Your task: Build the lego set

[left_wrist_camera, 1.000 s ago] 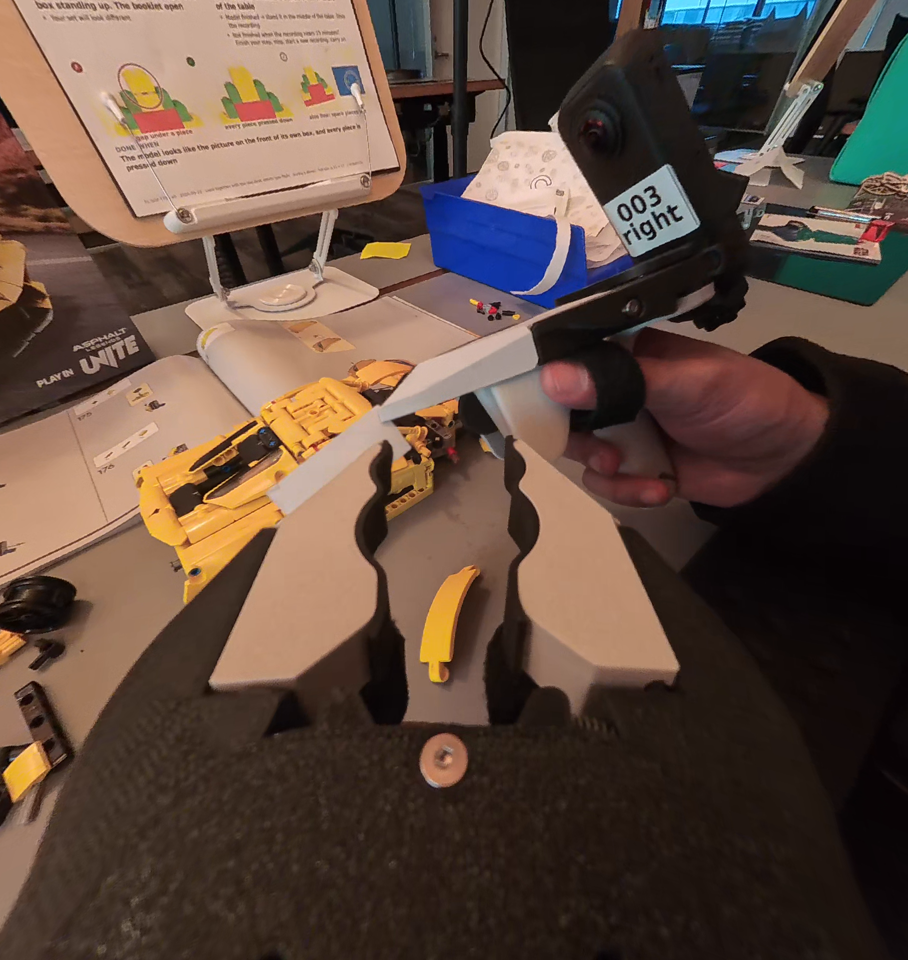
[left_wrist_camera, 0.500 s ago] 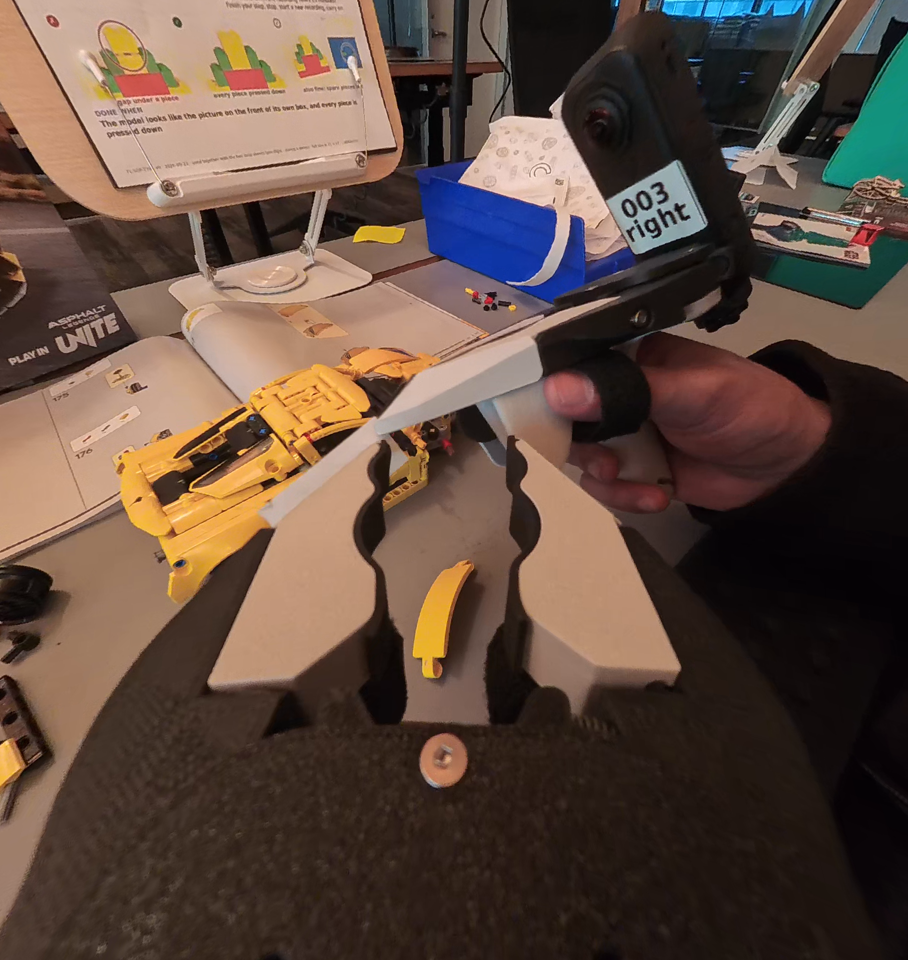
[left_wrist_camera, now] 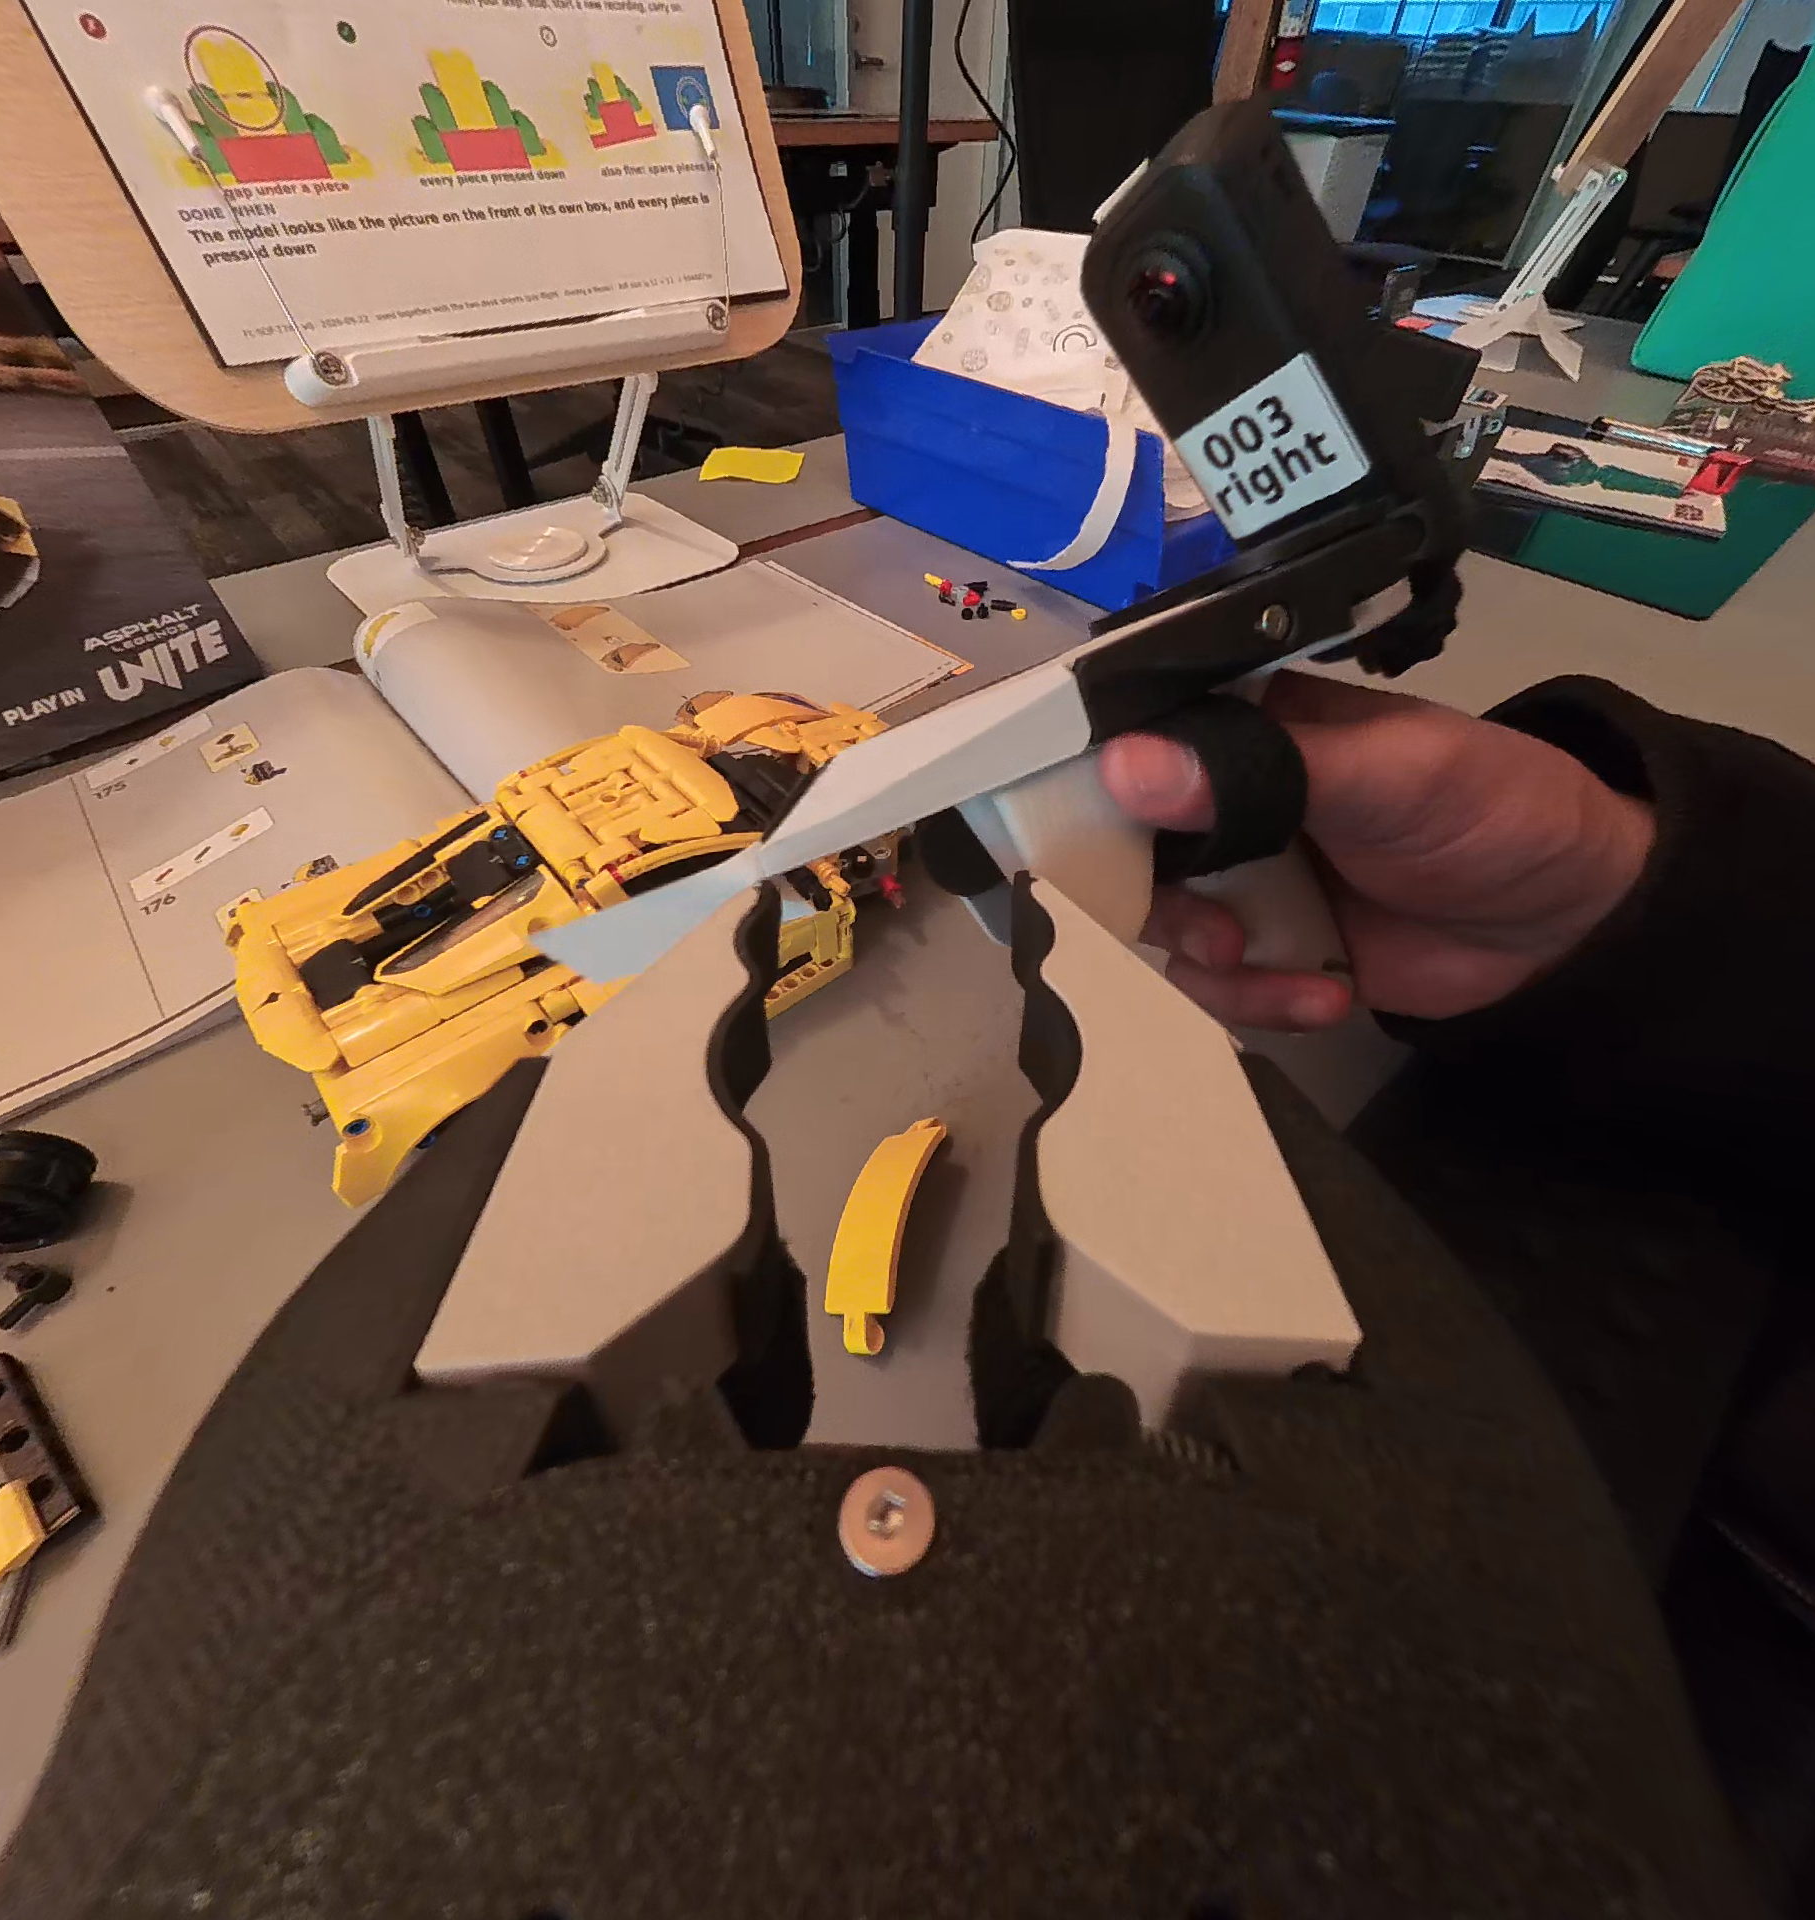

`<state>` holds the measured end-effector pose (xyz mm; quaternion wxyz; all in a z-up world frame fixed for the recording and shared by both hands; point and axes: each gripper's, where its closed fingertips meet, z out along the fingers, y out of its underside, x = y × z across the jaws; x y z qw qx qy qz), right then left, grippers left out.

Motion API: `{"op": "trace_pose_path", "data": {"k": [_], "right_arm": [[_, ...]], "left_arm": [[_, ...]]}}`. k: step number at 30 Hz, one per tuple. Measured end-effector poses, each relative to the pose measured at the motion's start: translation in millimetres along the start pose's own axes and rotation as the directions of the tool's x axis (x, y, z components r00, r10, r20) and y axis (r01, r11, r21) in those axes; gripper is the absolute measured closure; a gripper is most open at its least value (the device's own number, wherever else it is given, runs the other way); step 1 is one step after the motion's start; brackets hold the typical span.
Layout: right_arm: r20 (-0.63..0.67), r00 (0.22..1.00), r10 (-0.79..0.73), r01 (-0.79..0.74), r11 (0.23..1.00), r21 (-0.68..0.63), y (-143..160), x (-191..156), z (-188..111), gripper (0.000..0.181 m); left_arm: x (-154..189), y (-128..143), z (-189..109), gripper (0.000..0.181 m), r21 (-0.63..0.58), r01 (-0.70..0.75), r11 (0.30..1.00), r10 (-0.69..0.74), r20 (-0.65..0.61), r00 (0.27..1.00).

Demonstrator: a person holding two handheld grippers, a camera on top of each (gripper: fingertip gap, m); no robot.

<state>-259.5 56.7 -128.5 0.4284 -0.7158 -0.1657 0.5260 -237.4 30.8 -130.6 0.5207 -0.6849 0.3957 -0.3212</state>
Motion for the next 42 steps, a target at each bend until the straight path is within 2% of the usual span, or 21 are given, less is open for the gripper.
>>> {"op": "trace_pose_path", "data": {"k": [2,7,15,19,21,24,25,27,29,31,32,35,37,39,42], "right_arm": [[0.021,1.000,0.020,-0.020,1.000,0.003,0,-1,0,0.180],[0.160,0.978,0.134,-0.135,0.991,-0.006,-1,-15,1,0.159],[0.205,0.970,0.129,-0.126,0.992,-0.023,1,-23,1,0.159],[0.277,0.953,0.121,-0.124,0.992,-0.006,-8,-34,-8,0.160],[0.267,0.960,0.086,-0.093,0.996,0.014,-15,-31,-18,0.160],[0.153,0.987,-0.057,0.056,0.998,0.014,-18,-15,-34,0.158],[0.094,0.985,-0.146,0.148,0.989,-0.018,-13,-7,-38,0.155],[0.011,0.929,-0.371,0.369,0.922,-0.116,1,9,-42,0.142],[0.012,0.822,-0.569,0.554,0.796,-0.244,24,20,-41,0.133],[0.082,0.724,-0.685,0.659,0.651,-0.377,50,30,-37,0.133],[0.126,0.707,-0.695,0.677,0.615,-0.403,59,29,-32,0.132],[0.281,0.747,-0.602,0.658,0.610,-0.442,79,19,-18,0.132],[0.305,0.769,-0.562,0.623,0.552,-0.553,90,39,-18,0.134],[0.312,0.813,-0.491,0.558,0.505,-0.658,101,54,-23,0.144],[0.319,0.877,-0.360,0.474,0.533,-0.701,111,53,-24,0.139]], "left_arm": [[0,-1,-1,0.137,0.003,0.000,1.000,0.000,-0.003,1.000],[-3,1,-1,0.135,-0.005,0.012,1.000,-0.012,0.005,1.000],[-3,-1,-3,0.135,0.016,0.026,1.000,-0.026,-0.019,0.999],[-2,-2,-7,0.135,0.027,0.020,0.999,-0.018,-0.063,0.998],[-1,-2,-13,0.136,0.034,0.017,0.999,-0.012,-0.118,0.993],[-4,-1,-29,0.140,0.042,0.069,0.997,-0.058,-0.222,0.973],[-5,0,-36,0.142,0.035,0.095,0.995,-0.082,-0.270,0.959],[-10,5,-48,0.144,0.009,0.143,0.990,-0.131,-0.348,0.928],[-15,9,-60,0.144,-0.023,0.192,0.981,-0.183,-0.423,0.887],[-17,10,-72,0.144,-0.056,0.237,0.970,-0.232,-0.509,0.829],[-15,10,-77,0.144,-0.076,0.250,0.965,-0.249,-0.558,0.791],[-11,7,-89,0.144,-0.107,0.272,0.956,-0.269,-0.687,0.675],[-8,3,-94,0.144,-0.122,0.304,0.945,-0.286,-0.756,0.588],[-9,-1,-96,0.144,-0.133,0.348,0.928,-0.308,-0.801,0.514],[-17,-5,-90,0.144,-0.120,0.426,0.897,-0.333,-0.817,0.471]]}}
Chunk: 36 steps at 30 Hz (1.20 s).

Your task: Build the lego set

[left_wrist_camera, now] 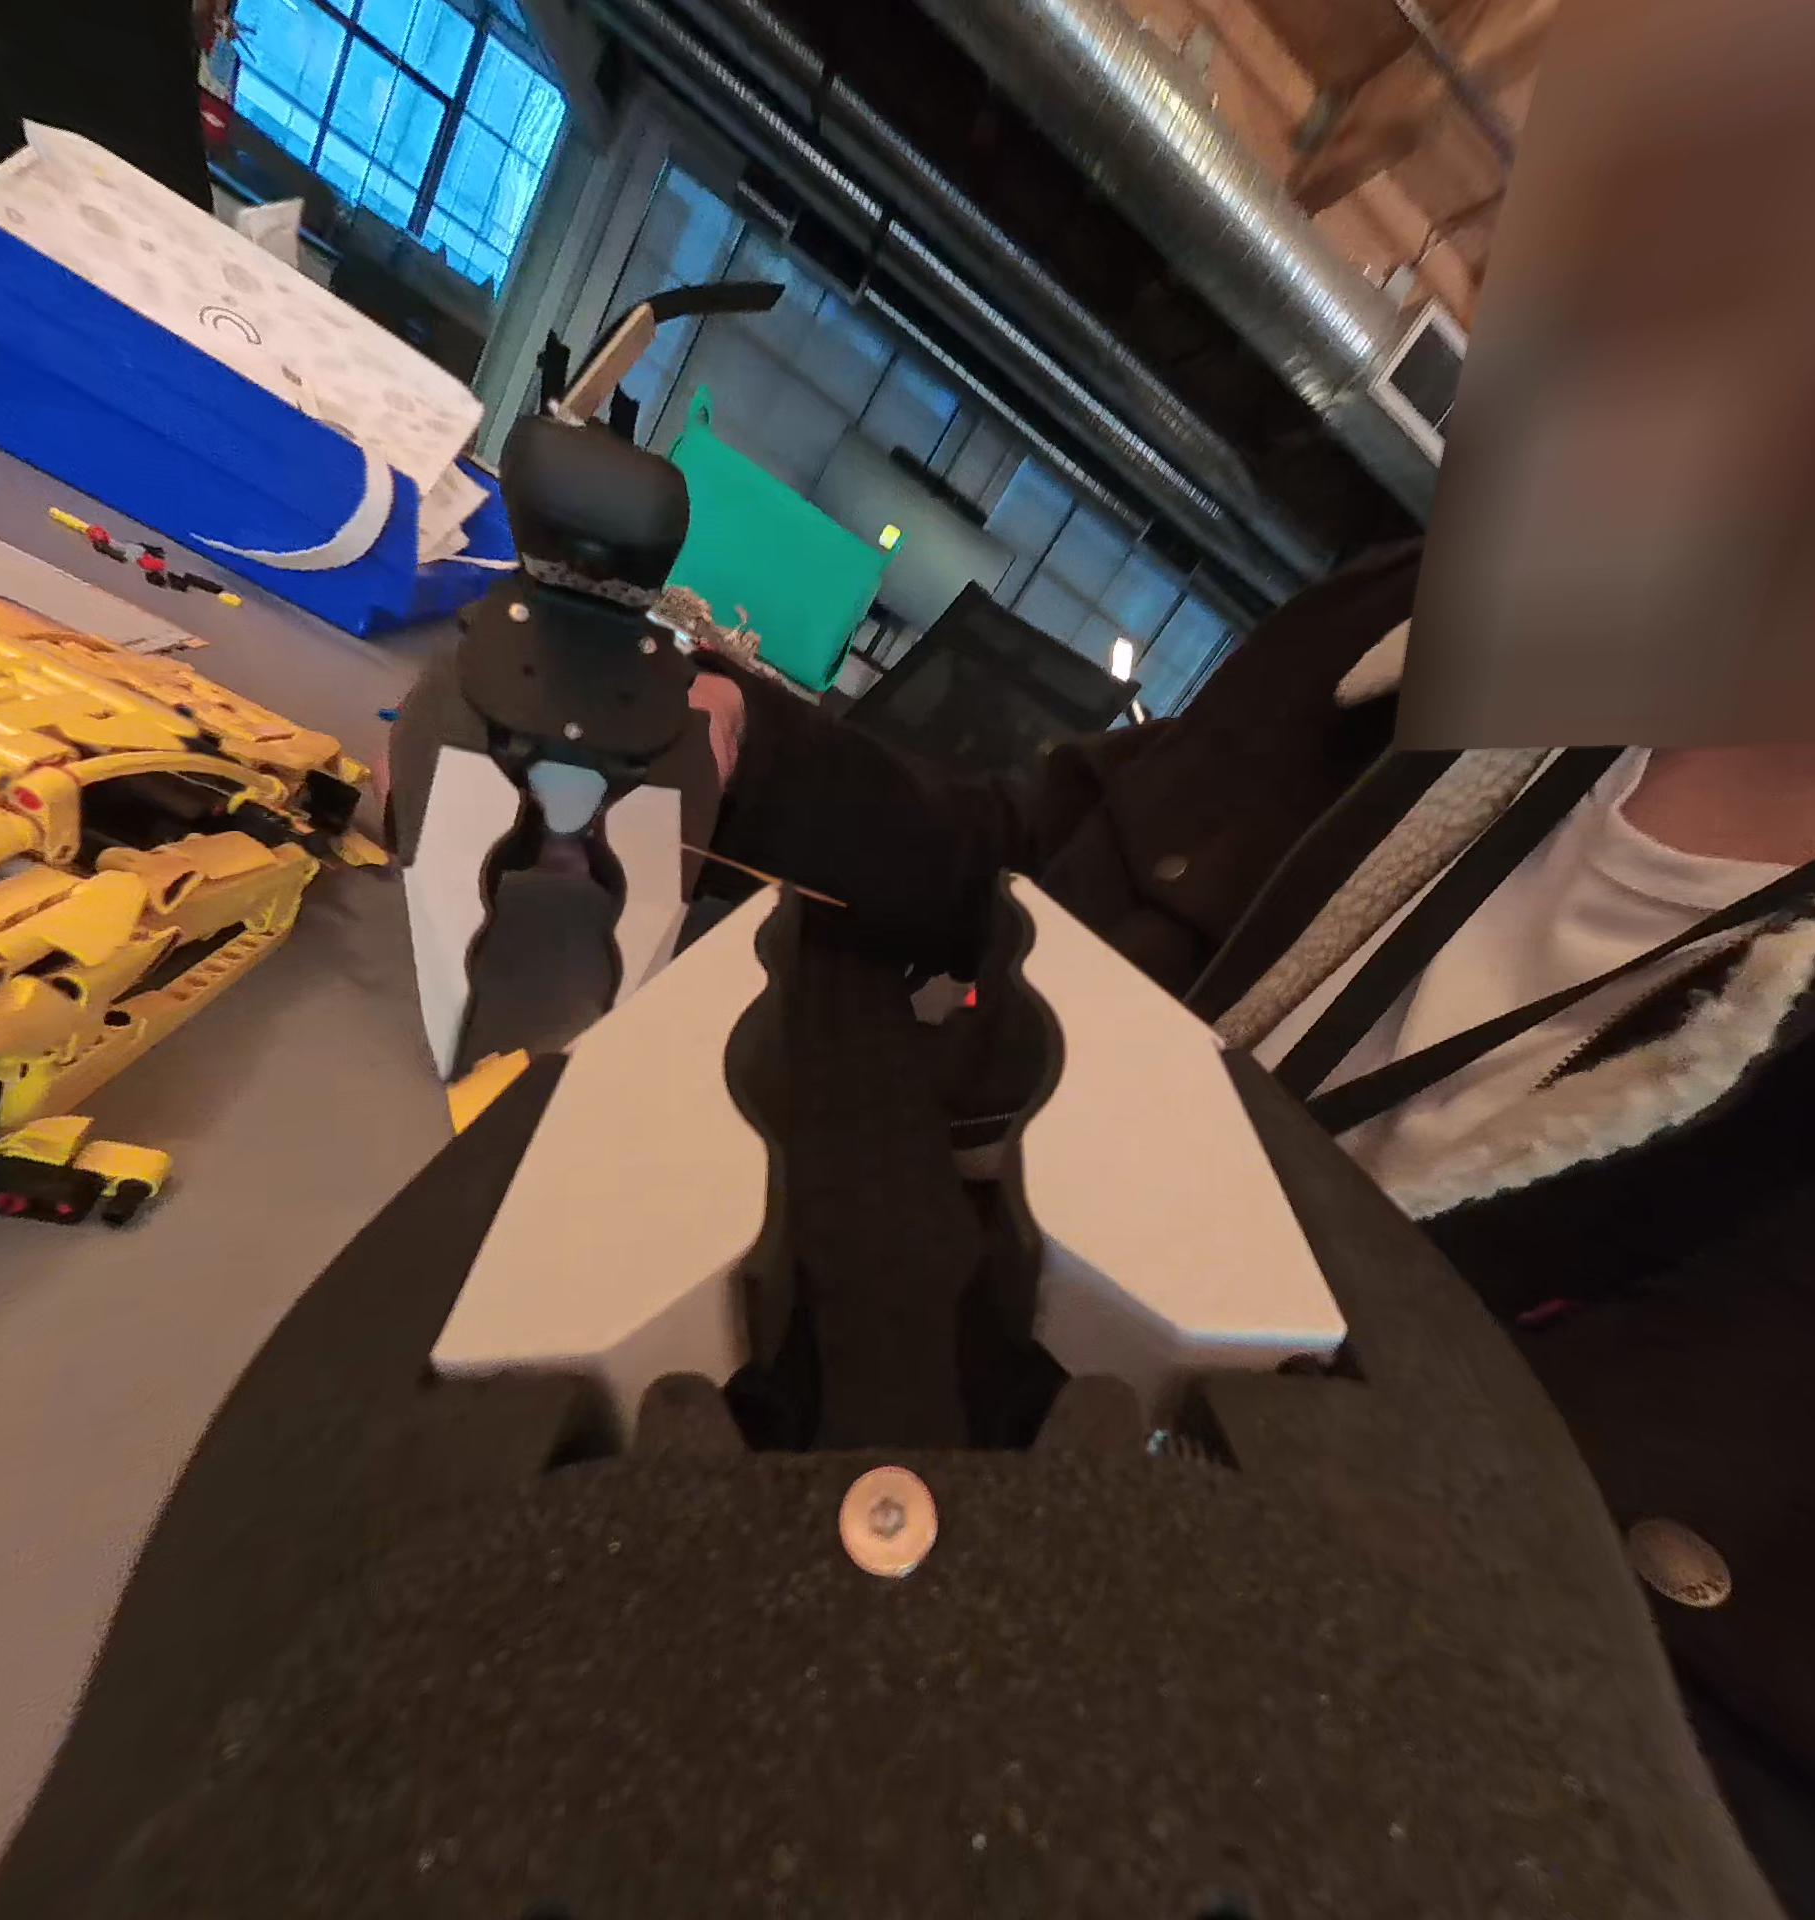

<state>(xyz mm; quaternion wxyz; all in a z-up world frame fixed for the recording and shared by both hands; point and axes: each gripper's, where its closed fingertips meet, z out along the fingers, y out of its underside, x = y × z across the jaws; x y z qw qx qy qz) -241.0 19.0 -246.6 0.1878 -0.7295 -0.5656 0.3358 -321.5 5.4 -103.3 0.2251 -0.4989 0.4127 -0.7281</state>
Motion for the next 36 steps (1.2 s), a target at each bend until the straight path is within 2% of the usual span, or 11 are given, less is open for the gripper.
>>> {"op": "trace_pose_path", "data": {"k": [4,7,9,11,12,14,17,20,28,36], "right_arm": [[-0.059,0.998,-0.010,0.011,1.000,0.010,4,10,-1,0.144],[-0.084,0.996,-0.016,0.020,0.999,0.050,0,14,-8,0.146],[-0.065,0.997,-0.031,0.043,0.981,0.187,-22,7,-16,0.146],[0.004,0.999,-0.034,0.029,0.912,0.410,-57,-8,-31,0.144],[0.066,0.998,-0.024,-0.012,0.867,0.499,-72,-16,-39,0.144],[0.246,0.969,-0.006,-0.141,0.804,0.578,-88,-33,-50,0.141],[0.482,0.874,0.059,-0.359,0.746,0.561,-98,-45,-62,0.144],[0.595,0.798,0.090,-0.471,0.709,0.525,-102,-48,-72,0.154],[0.570,0.800,0.188,-0.492,0.748,0.444,-94,-44,-54,0.166],[0.540,0.799,0.263,-0.527,0.738,0.421,-84,-30,-49,0.163]], "left_arm": [[-6,-1,-2,0.145,0.048,0.020,0.999,-0.019,-0.026,0.999],[-9,2,-1,0.145,0.042,0.046,0.998,-0.044,-0.042,0.998],[-6,0,-1,0.146,0.058,0.055,0.997,-0.051,-0.075,0.996],[1,-2,0,0.147,0.073,0.059,0.996,-0.051,-0.118,0.992],[5,-2,1,0.148,0.069,0.056,0.996,-0.046,-0.139,0.989],[11,0,3,0.152,0.062,0.028,0.998,-0.018,-0.155,0.988],[10,4,5,0.156,0.044,-0.012,0.999,0.018,-0.133,0.991],[8,8,6,0.157,0.025,-0.023,0.999,0.025,-0.117,0.993],[2,18,12,0.157,-0.034,-0.052,0.998,0.049,-0.074,0.996],[5,19,12,0.159,-0.036,-0.069,0.997,0.066,-0.078,0.995]]}}
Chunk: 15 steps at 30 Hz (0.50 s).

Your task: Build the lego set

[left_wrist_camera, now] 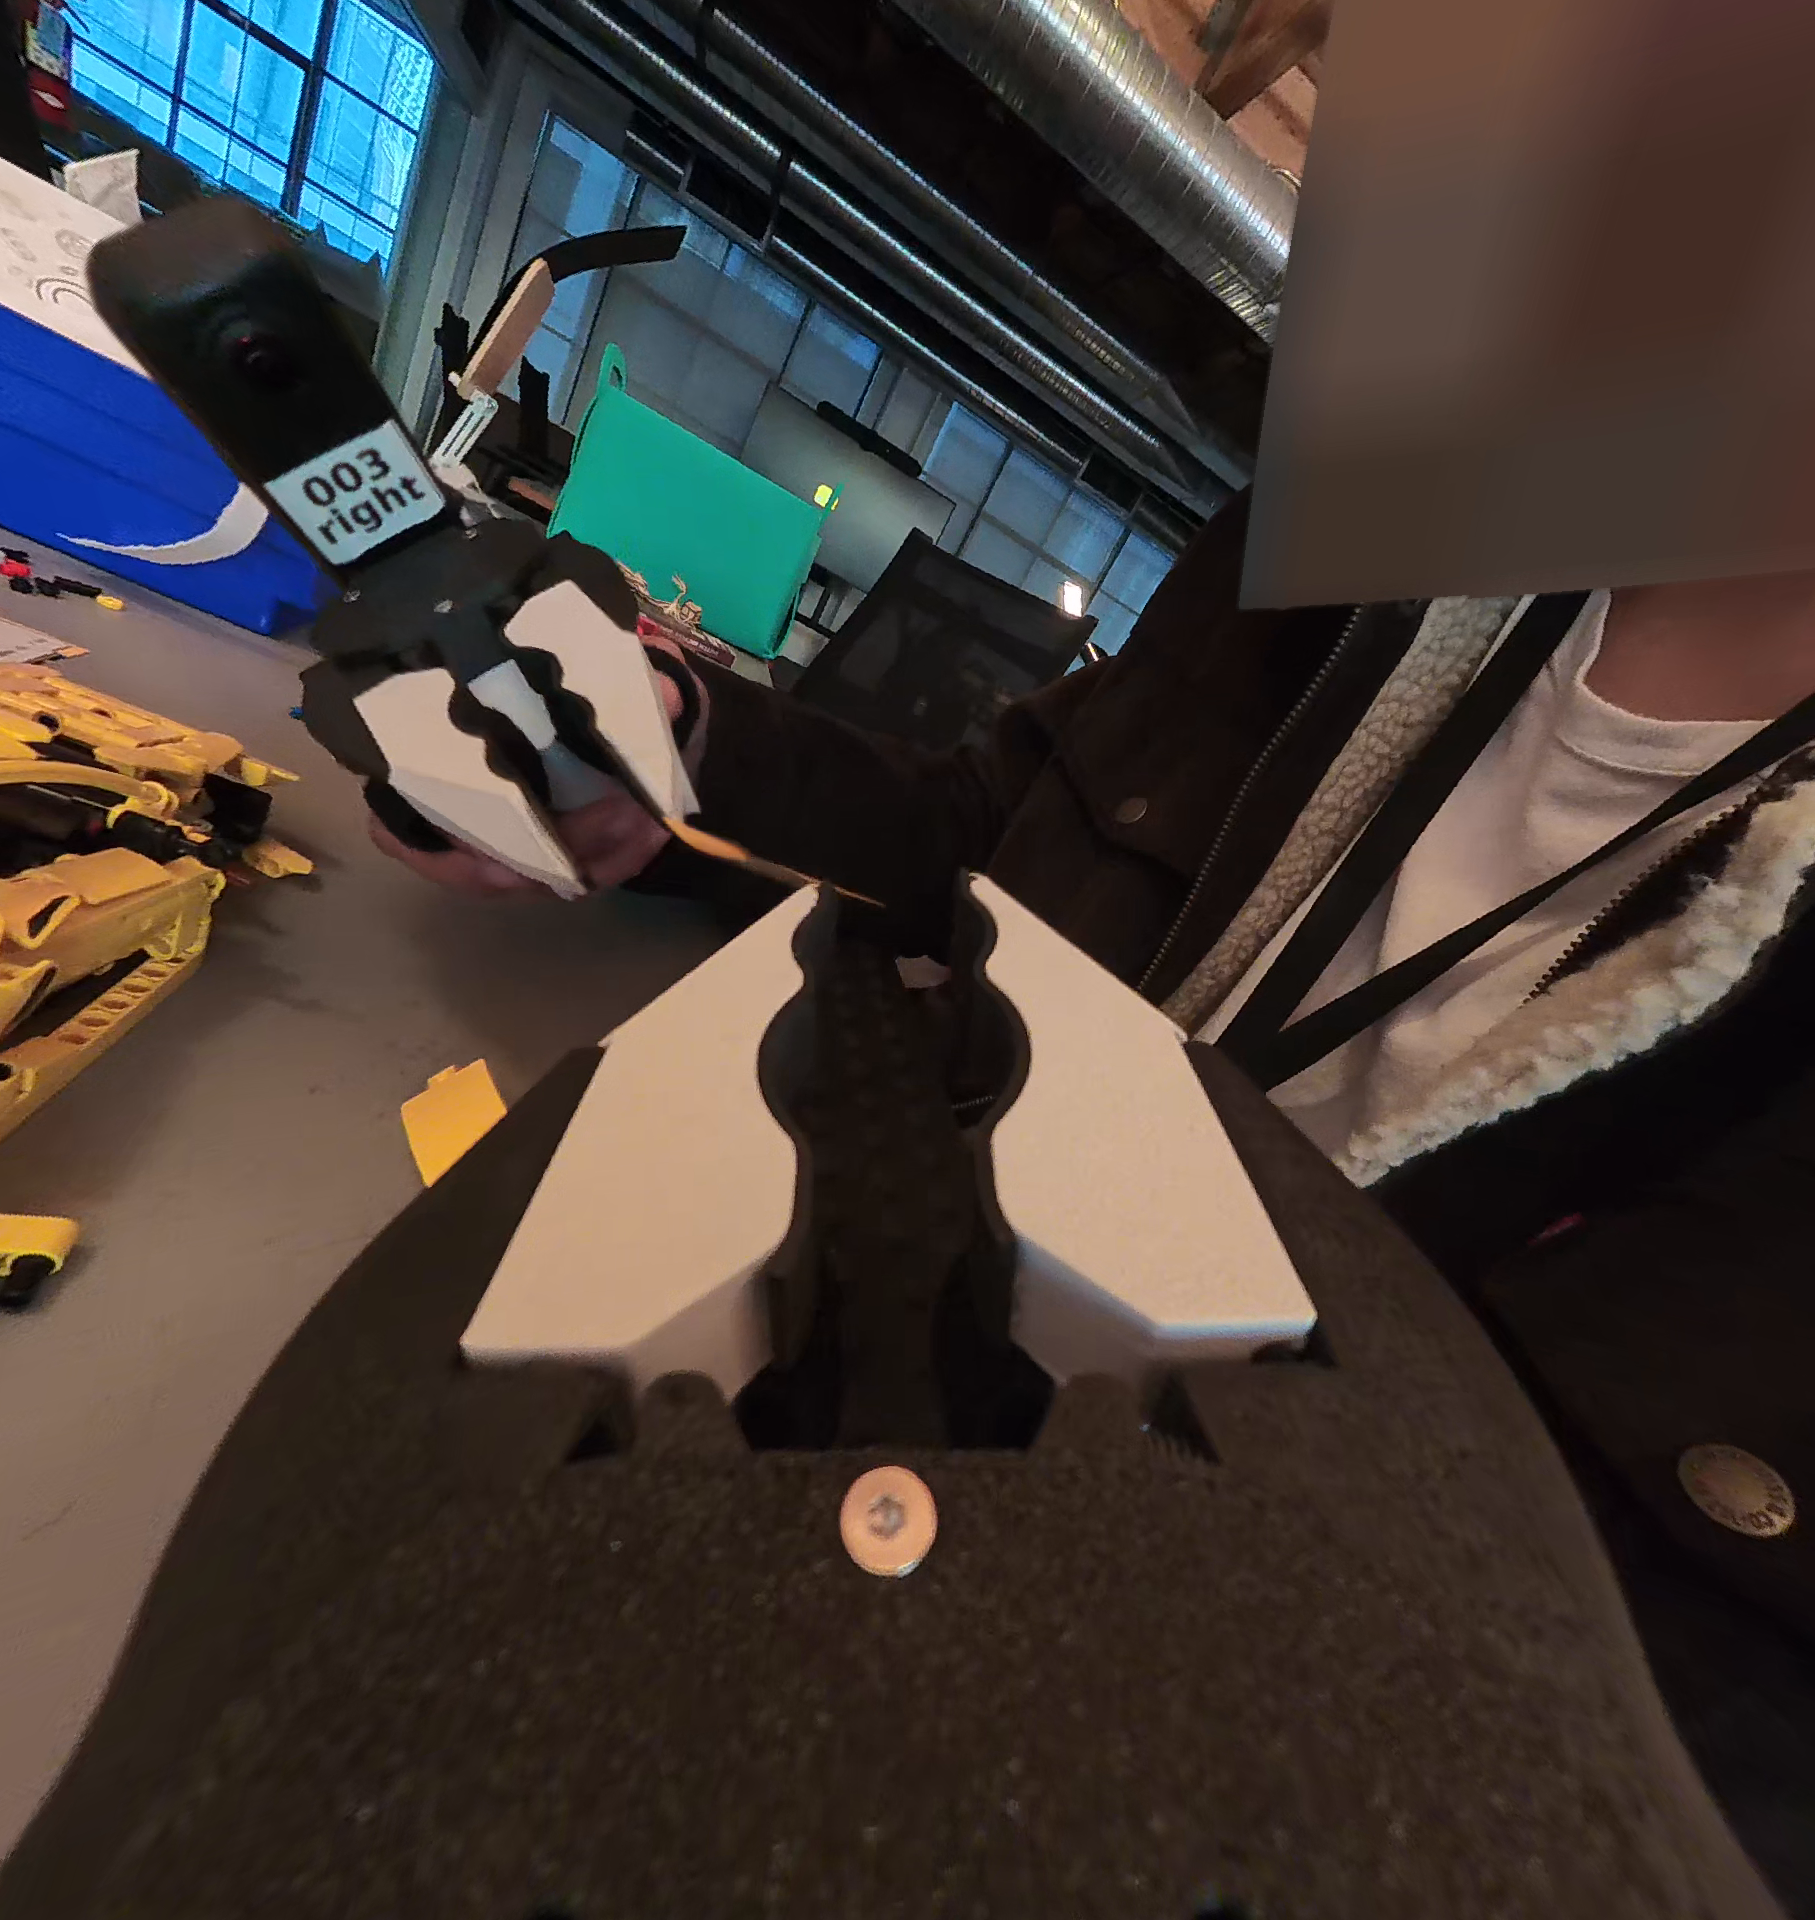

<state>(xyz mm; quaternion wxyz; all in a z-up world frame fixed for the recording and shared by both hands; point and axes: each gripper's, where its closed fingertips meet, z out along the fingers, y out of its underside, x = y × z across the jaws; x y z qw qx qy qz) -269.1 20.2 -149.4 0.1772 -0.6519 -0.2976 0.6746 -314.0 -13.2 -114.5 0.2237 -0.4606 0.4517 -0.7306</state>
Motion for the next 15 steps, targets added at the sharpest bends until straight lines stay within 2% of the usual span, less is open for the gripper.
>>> {"op": "trace_pose_path", "data": {"k": [8,12,15], "right_arm": [[0.096,0.994,0.050,-0.049,0.999,-0.012,1,-13,3,0.163],[0.084,0.995,0.048,-0.049,0.999,0.017,-4,-13,-5,0.163],[0.073,0.996,0.060,-0.059,0.998,-0.009,1,-9,-3,0.162]], "left_arm": [[-1,1,0,0.160,-0.004,0.002,1.000,-0.002,0.004,1.000],[0,2,1,0.160,-0.008,0.001,1.000,-0.001,0.002,1.000],[-1,1,1,0.160,-0.006,0.004,1.000,-0.004,0.002,1.000]]}}
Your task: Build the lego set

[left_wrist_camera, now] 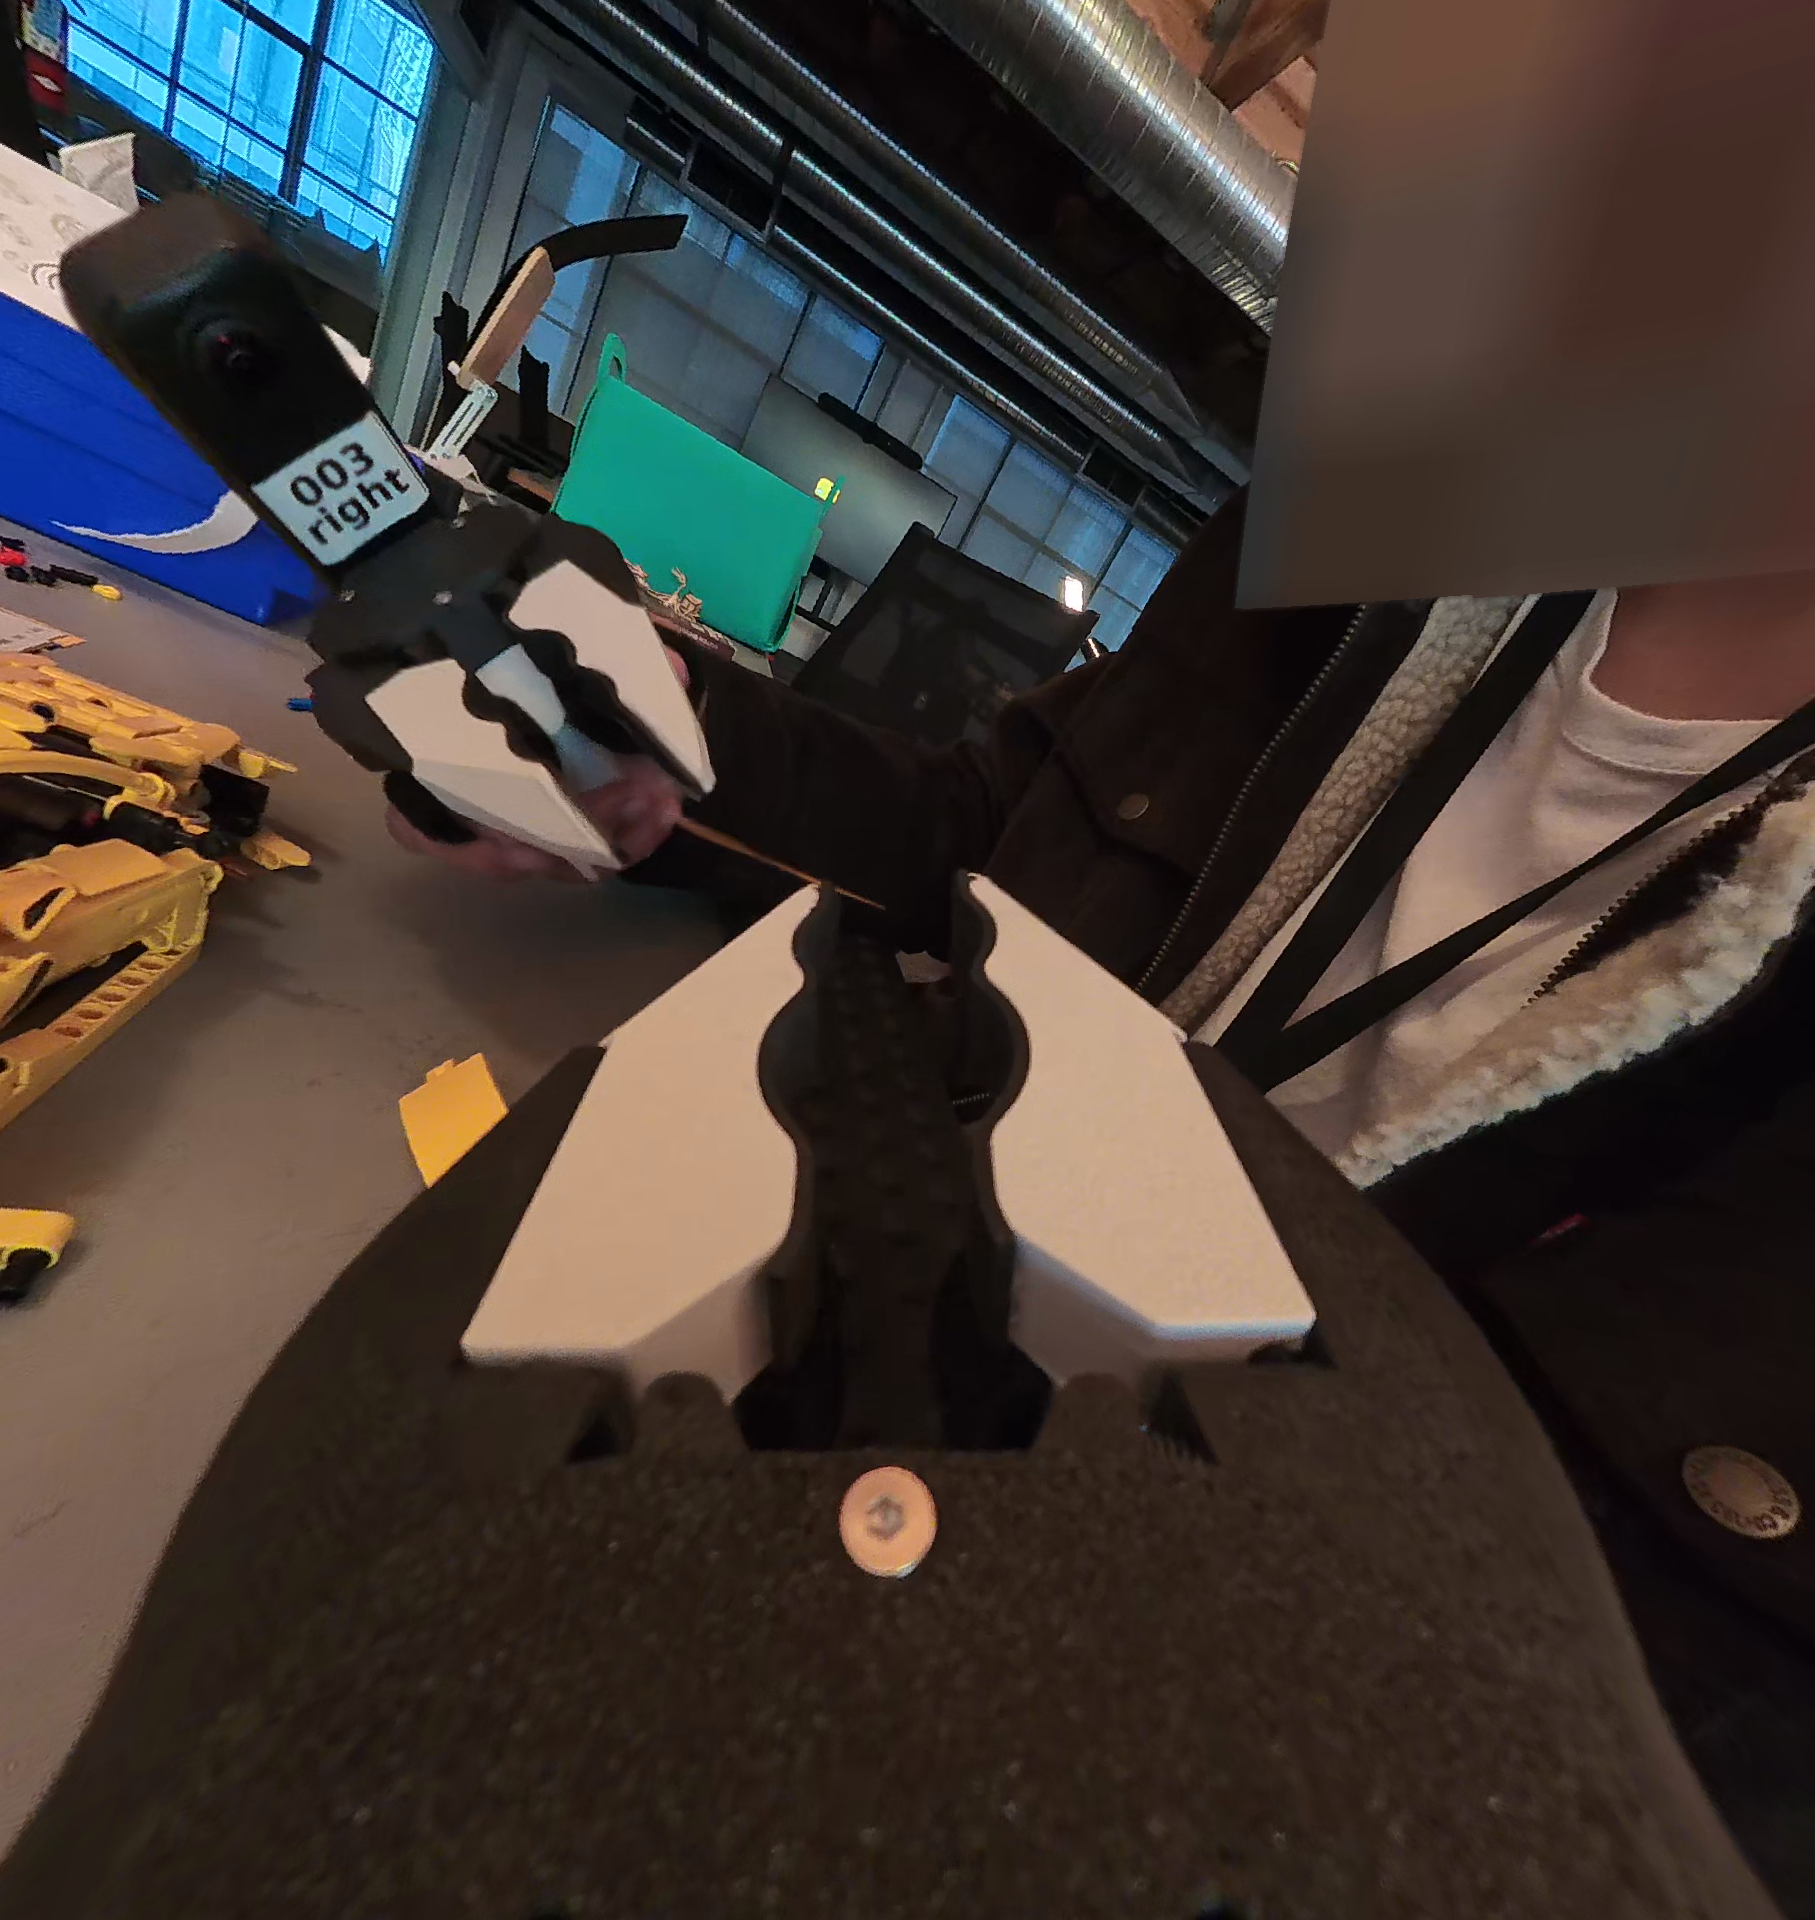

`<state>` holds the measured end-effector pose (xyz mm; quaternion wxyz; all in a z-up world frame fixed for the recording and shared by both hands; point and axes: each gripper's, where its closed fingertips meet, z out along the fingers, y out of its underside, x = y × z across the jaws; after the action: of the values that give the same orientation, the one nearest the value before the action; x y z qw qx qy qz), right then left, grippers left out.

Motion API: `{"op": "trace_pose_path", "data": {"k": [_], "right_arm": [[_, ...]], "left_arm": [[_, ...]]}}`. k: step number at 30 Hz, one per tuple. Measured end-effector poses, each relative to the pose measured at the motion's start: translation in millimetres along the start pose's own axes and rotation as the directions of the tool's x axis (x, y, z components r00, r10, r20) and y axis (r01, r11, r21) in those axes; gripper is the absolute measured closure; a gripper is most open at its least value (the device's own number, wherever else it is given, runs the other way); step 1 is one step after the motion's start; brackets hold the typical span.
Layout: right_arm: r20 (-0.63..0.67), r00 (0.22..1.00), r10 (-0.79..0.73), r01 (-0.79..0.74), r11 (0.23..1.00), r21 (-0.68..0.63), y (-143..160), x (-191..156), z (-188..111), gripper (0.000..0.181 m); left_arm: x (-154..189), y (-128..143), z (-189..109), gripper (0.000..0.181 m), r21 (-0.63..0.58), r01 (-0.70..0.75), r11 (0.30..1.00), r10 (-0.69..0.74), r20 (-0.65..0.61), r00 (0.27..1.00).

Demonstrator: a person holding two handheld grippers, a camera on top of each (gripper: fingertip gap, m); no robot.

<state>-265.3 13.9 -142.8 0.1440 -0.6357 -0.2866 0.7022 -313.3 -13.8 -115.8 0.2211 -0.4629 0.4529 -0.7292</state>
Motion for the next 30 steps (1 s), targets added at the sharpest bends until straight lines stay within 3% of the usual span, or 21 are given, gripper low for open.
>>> {"op": "trace_pose_path", "data": {"k": [6,13,22,30], "right_arm": [[0.001,1.000,0.013,-0.013,1.000,-0.017,3,1,5,0.164],[-0.006,1.000,-0.022,0.022,1.000,-0.010,1,-1,7,0.181],[-0.206,0.949,-0.240,0.259,0.964,0.068,-24,1,-6,0.181],[-0.257,0.936,-0.241,0.272,0.958,0.092,-29,5,-13,0.181]], "left_arm": [[0,0,0,0.160,-0.001,-0.002,1.000,0.002,0.004,1.000],[-4,1,0,0.160,-0.003,0.006,1.000,-0.006,0.021,1.000],[-40,-13,-13,0.160,0.109,0.076,0.991,-0.096,0.197,0.976],[-56,-15,-18,0.163,0.140,0.074,0.987,-0.111,0.280,0.954]]}}
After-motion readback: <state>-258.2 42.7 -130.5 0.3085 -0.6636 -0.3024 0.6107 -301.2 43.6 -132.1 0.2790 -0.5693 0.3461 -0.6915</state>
